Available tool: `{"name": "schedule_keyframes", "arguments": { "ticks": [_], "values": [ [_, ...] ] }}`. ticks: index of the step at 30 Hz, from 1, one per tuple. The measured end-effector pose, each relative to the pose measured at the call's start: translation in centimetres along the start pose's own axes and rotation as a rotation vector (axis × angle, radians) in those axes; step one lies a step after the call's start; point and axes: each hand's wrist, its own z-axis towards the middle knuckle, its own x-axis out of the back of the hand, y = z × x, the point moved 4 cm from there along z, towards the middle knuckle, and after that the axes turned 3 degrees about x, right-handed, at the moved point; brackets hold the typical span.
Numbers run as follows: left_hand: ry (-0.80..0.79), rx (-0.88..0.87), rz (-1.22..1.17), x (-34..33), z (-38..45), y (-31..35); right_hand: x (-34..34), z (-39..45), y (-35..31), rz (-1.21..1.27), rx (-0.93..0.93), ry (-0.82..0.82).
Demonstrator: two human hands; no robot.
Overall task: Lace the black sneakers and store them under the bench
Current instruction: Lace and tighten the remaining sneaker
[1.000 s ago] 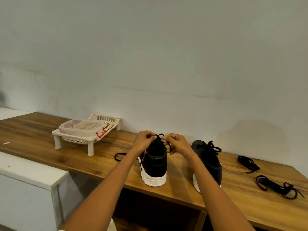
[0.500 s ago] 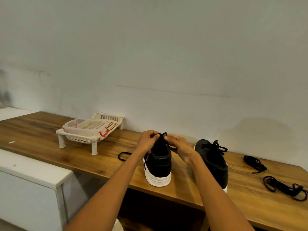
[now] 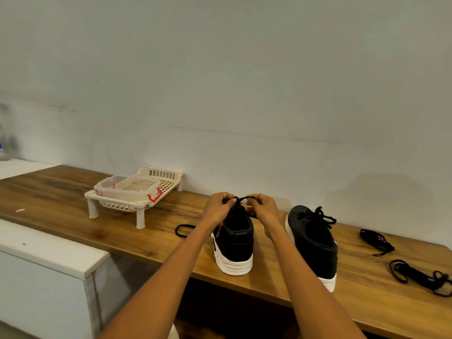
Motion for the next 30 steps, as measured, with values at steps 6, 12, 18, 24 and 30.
{"name": "schedule_keyframes", "arguments": {
  "ticks": [6,12,18,24,30],
  "values": [
    [0.049,0.01,0.024,0.1,0.0,-0.2,0.3,-1.3,-0.3,-0.218,-0.152,-0.275],
    [0.085,0.012,0.058,0.1,-0.1,-0.2,2.7,-3.0,-1.7,-0.344,-0.009,-0.457],
    [0.096,0.021,0.106,0.3,-0.3,0.1,3.7,-4.2,-2.4,-0.451,-0.009,-0.522],
    [0.089,0.025,0.093,0.3,-0.4,0.2,4.5,-3.9,-2.8,-0.183,-0.056,-0.367],
    [-0.097,0.03,-0.051,0.9,-0.5,0.4,5.6,-3.1,-4.6,0.603,-0.016,-0.091]
  ]
}}
